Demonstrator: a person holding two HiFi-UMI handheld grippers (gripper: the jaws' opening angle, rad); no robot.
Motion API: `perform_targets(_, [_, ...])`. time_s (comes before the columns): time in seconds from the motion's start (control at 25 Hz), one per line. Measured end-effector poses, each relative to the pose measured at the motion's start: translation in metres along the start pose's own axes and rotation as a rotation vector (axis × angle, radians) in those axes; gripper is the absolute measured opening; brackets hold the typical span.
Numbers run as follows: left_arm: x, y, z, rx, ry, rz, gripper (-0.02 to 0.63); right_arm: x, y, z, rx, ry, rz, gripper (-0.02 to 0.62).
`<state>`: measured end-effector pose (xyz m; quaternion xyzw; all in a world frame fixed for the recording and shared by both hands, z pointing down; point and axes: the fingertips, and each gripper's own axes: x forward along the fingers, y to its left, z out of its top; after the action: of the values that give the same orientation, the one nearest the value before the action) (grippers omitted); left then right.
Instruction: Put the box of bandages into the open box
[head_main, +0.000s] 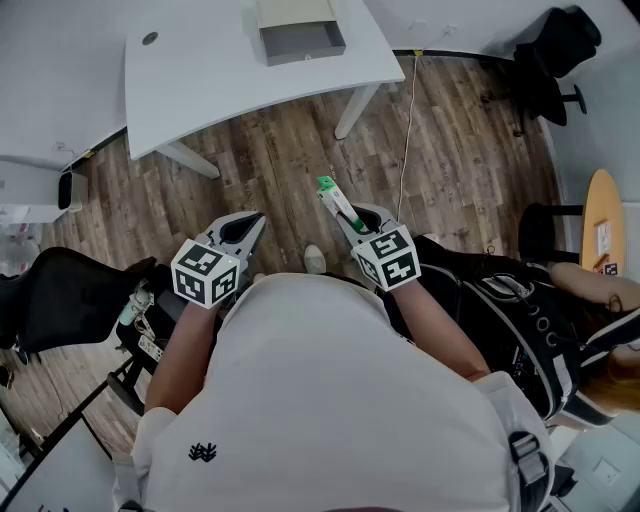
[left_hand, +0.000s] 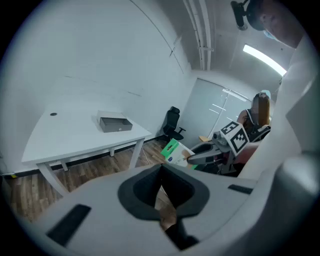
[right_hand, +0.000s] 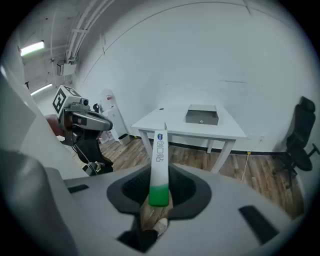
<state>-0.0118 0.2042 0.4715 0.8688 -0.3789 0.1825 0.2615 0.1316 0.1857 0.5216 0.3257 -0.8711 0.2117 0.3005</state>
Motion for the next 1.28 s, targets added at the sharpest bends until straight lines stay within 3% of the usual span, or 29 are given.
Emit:
perform_targets(0.44, [0.041,-0.004,0.026,-0.019,0.005,0.04,0.007,-0.009,-0.059,0.01,0.0,-0.014,-0.011,0.087])
perform_targets(0.72, [0.057,0.0,0.041,-0.042,-0.016,0.061,0.007,0.002,-0.082,0.005,0.063,0.012,0.0,0.087])
perform_targets(1.0, [0.068,0.047,0.045,-0.04,0.003,0.033,0.007,0.033,-0.1,0.024,0.078,0.046,-0.029,0.087])
perform_targets(1.28, [0.077,0.097,0.085,0.006,-0.019,-0.043,0.006,0.06,-0.127,0.077,0.098,0.041,-0.117,0.087])
